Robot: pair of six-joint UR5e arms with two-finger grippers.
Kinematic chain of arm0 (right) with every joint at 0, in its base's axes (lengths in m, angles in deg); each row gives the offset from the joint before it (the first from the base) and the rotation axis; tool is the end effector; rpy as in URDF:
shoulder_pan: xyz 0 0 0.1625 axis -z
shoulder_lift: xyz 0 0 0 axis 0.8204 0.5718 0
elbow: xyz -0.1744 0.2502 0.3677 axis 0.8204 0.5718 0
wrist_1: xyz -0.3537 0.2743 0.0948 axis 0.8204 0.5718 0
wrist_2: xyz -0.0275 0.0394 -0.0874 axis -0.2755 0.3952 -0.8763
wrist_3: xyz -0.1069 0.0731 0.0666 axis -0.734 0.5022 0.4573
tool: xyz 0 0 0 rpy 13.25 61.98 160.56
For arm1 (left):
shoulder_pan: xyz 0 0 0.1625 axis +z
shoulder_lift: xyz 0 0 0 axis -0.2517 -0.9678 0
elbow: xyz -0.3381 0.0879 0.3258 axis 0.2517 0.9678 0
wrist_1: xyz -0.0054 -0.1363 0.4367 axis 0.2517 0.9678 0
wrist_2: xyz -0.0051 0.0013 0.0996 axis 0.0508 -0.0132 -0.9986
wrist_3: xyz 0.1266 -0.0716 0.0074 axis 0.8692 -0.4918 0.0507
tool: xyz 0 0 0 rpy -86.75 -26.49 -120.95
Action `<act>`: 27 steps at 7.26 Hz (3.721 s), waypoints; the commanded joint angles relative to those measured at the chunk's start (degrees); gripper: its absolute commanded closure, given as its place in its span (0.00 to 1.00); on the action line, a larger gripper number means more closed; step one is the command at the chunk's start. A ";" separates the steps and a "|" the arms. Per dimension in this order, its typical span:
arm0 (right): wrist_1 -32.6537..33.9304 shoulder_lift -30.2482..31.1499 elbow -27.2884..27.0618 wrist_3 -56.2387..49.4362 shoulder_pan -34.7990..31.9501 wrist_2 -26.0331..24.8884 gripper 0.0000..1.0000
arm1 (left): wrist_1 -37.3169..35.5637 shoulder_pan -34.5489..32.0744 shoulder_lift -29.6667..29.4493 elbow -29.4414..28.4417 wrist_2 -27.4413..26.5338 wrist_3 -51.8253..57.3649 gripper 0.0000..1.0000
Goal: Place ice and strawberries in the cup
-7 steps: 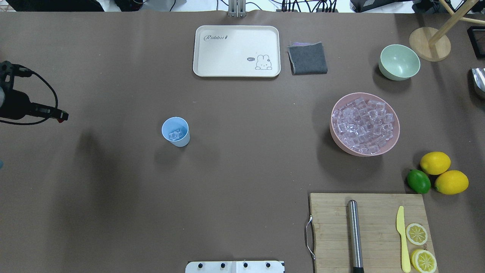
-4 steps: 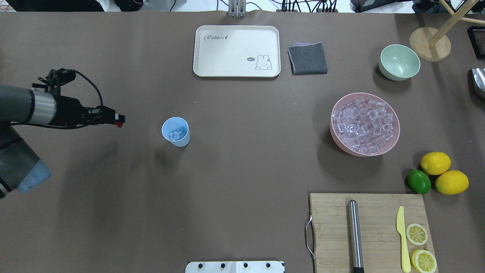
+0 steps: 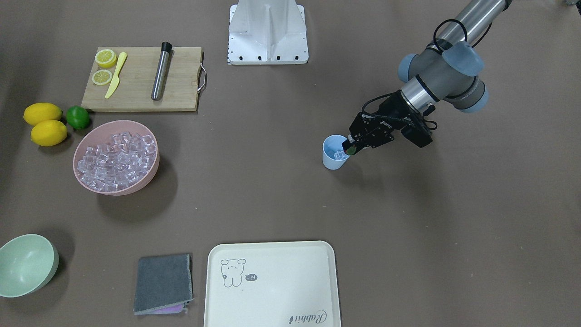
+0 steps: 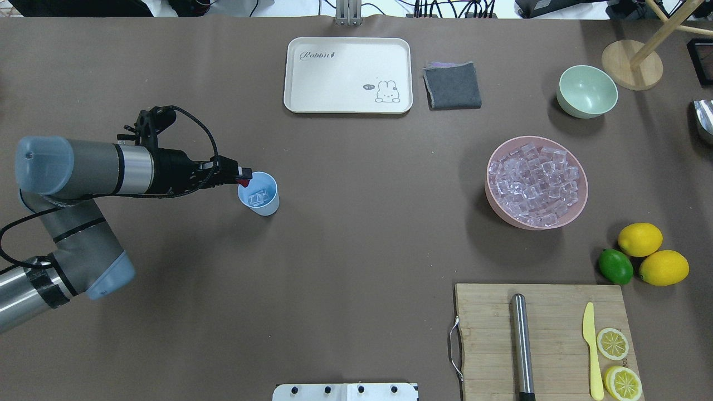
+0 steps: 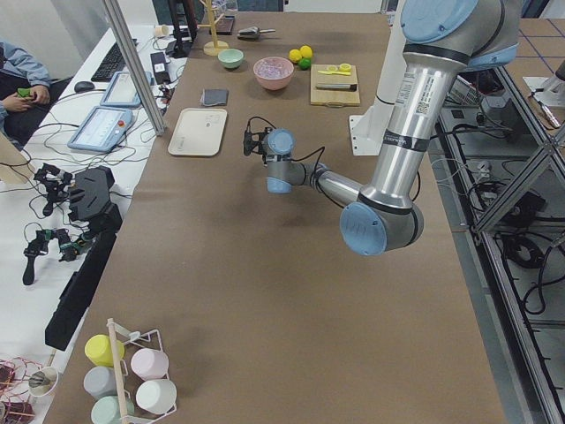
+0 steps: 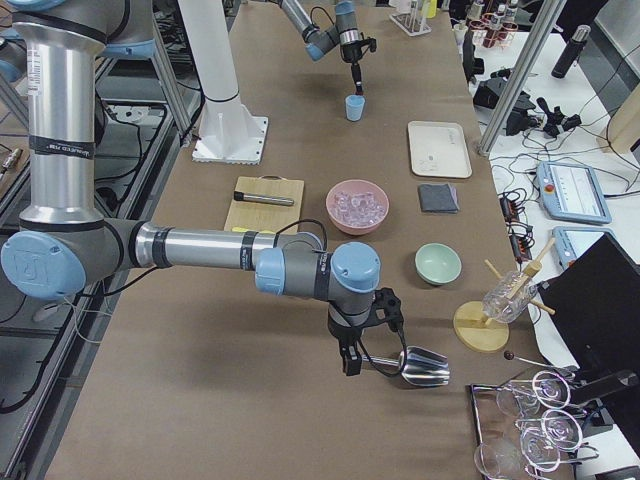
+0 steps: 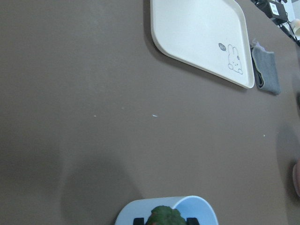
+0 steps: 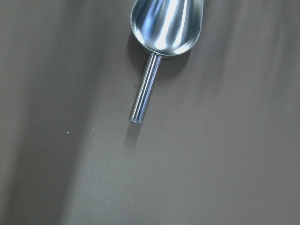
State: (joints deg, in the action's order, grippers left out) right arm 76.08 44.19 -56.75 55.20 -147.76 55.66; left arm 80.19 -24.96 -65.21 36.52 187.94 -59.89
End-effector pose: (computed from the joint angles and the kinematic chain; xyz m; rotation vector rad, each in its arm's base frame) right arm 0.0679 -0.4924 0.7582 0.0784 -0.6490 -0.2457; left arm 0.4964 -0.5094 0.4018 0.2580 1.5351 -0.1973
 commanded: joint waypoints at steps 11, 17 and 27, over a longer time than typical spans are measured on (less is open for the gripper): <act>0.00 0.14 0.17 -0.17 0.00 0.75 0.00 | -0.95 -13.39 8.43 0.92 14.59 8.45 0.02; 0.00 0.14 0.35 -0.09 0.00 0.75 0.00 | -29.70 -39.00 21.03 1.27 24.62 64.52 0.02; 0.00 2.07 -0.09 0.00 0.00 1.10 0.00 | -77.14 -48.86 24.02 10.76 16.53 95.79 0.02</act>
State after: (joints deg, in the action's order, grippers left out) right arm 76.08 45.71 -56.65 55.13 -147.76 56.50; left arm 7.16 -72.17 -41.24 45.39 204.46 32.42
